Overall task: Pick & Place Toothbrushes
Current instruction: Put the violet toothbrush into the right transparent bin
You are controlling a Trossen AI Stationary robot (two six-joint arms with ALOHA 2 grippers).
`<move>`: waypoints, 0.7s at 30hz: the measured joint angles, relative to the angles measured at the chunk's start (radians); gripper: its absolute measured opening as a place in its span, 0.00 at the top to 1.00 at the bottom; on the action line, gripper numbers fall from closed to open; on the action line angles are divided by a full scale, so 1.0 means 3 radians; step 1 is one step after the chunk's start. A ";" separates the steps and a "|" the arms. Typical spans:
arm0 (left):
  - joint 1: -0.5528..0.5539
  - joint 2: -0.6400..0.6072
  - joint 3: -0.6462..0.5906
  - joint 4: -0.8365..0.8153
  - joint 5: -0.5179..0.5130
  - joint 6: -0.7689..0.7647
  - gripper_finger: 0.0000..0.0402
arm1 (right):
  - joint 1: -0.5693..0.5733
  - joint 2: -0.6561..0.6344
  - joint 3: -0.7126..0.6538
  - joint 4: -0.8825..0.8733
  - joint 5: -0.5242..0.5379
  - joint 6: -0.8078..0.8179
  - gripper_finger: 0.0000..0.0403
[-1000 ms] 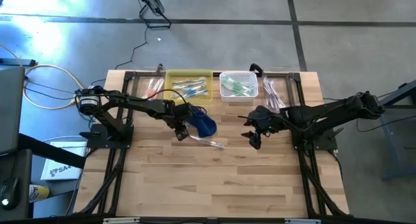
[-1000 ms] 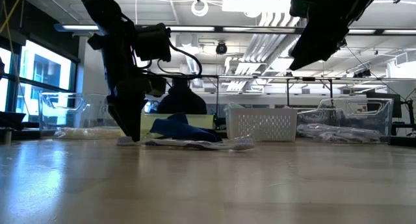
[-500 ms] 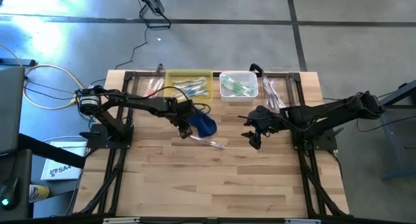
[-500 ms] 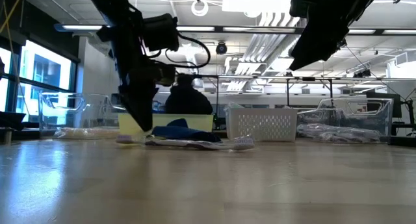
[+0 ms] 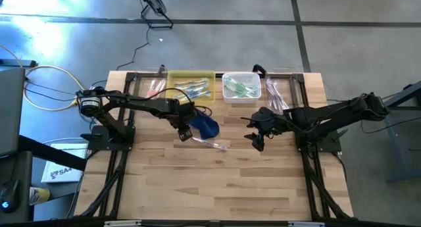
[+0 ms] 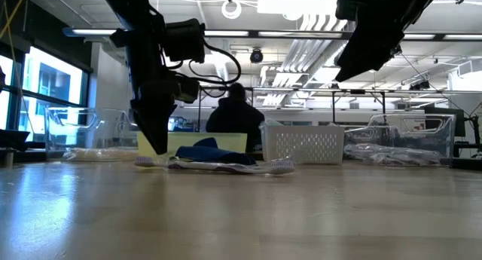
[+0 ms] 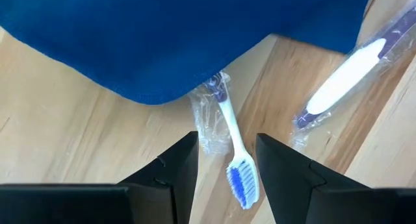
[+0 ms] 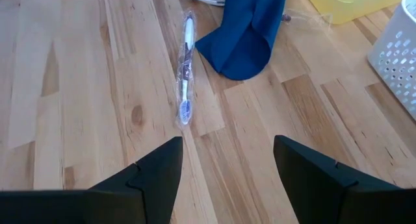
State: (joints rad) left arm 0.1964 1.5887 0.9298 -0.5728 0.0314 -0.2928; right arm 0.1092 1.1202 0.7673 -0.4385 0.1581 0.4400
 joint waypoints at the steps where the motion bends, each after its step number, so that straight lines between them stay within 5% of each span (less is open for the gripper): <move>1: 0.0001 0.0000 0.0000 0.0000 0.0003 0.0001 0.63 | -0.0001 0.0000 0.0000 0.0000 0.0000 0.0000 0.42; 9: 0.0000 0.0000 0.0001 0.0010 0.0012 0.0000 0.61 | -0.0001 0.0000 0.0000 0.0001 0.0000 -0.0001 0.42; 21: 0.0000 0.0004 0.0001 0.0020 -0.0114 -0.0095 0.40 | -0.0001 0.0000 0.0000 0.0001 0.0000 0.0000 0.42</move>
State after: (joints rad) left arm 0.1963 1.5898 0.9303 -0.5669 -0.0027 -0.3213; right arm 0.1089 1.1202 0.7673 -0.4381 0.1581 0.4400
